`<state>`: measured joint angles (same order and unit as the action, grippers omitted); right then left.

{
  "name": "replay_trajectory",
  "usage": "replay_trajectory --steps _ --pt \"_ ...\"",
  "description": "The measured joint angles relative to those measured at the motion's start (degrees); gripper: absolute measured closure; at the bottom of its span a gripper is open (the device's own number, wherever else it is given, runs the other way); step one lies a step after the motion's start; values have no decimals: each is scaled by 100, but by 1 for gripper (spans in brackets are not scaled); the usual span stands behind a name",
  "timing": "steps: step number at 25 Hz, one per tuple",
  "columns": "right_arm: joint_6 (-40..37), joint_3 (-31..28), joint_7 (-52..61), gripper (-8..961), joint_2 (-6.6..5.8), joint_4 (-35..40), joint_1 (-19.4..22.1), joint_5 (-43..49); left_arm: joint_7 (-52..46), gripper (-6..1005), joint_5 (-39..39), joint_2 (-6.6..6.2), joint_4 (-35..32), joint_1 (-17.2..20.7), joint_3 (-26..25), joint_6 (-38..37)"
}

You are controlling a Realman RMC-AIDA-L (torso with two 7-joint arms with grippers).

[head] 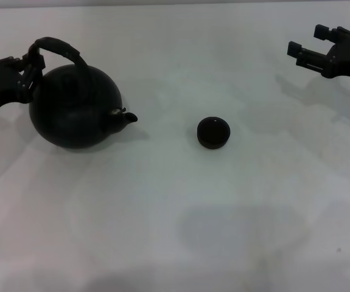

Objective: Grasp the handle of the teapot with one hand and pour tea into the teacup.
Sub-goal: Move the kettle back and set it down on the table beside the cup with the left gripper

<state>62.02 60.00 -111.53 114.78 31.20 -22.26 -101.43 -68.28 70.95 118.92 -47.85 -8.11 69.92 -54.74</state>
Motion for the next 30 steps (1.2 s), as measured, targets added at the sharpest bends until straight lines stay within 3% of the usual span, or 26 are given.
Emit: replay_trajectory --steps 9,30 --pt "-14 3 53 128 0 49 -36 0 1 881 -8 -16 342 -214 -93 -12" --pt "-33 3 79 128 0 53 -94 0 48 856 -10 -29 429 -244 -100 -7"
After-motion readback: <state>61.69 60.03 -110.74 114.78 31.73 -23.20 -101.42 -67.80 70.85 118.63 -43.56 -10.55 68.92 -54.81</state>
